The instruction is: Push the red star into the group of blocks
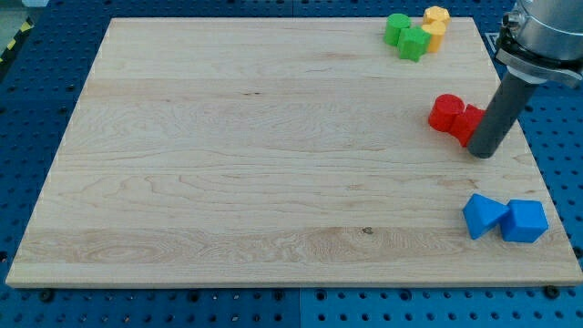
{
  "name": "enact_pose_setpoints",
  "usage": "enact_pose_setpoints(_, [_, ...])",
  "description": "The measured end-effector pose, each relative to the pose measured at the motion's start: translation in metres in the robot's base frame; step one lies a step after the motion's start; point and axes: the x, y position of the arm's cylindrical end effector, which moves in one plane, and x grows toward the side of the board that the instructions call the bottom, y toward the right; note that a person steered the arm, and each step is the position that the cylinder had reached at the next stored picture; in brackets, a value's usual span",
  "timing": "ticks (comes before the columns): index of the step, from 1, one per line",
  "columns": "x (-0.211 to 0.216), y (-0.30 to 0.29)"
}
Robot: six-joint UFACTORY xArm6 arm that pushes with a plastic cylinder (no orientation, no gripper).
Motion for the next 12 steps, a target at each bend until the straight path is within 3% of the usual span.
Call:
enact_pose_setpoints(8, [-0.146,-0.005])
enact_pose_setpoints(10, [-0.140,-0.094])
enact_pose_setpoints(12, [-0.050,-0.082])
